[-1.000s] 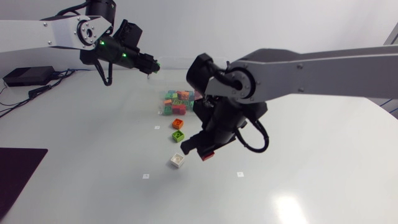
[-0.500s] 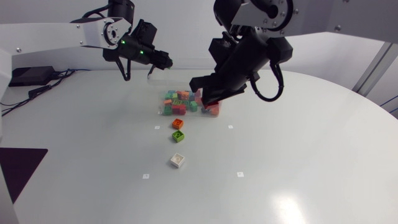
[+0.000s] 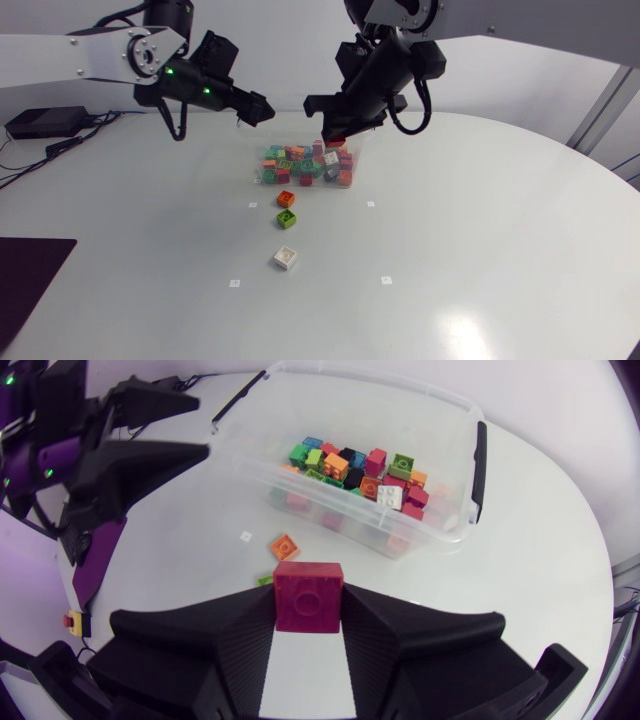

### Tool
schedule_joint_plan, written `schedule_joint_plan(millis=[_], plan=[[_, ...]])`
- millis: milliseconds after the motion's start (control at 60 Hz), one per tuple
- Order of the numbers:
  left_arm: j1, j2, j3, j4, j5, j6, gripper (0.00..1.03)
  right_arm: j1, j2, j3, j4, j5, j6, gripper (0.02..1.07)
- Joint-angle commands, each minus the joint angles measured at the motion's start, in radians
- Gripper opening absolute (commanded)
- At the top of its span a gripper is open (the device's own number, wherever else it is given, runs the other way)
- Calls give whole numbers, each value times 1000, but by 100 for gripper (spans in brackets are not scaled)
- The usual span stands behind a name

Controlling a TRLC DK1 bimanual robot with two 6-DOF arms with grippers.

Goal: Place the duplo bricks in the container

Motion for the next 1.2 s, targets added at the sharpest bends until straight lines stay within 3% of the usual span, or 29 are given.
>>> schedule_joint_plan(millis=[0,633,983,1033,1133,1183], plan=[[12,-102,-89,7,24,51,98,-25,52,59,13,-9,-22,31],[24,-268,-442,-22,142,307,98,-56,210,262,75,-8,2,31],[29,-185,-489,-20,165,397,98,-50,339,382,163,101,-4,31],[34,-159,-489,-19,166,413,98,-52,371,421,160,104,-5,35],[34,-97,-489,-13,168,443,98,-55,434,507,125,127,-5,55],[32,-68,-491,-10,173,459,98,-55,440,518,119,144,-5,56]])
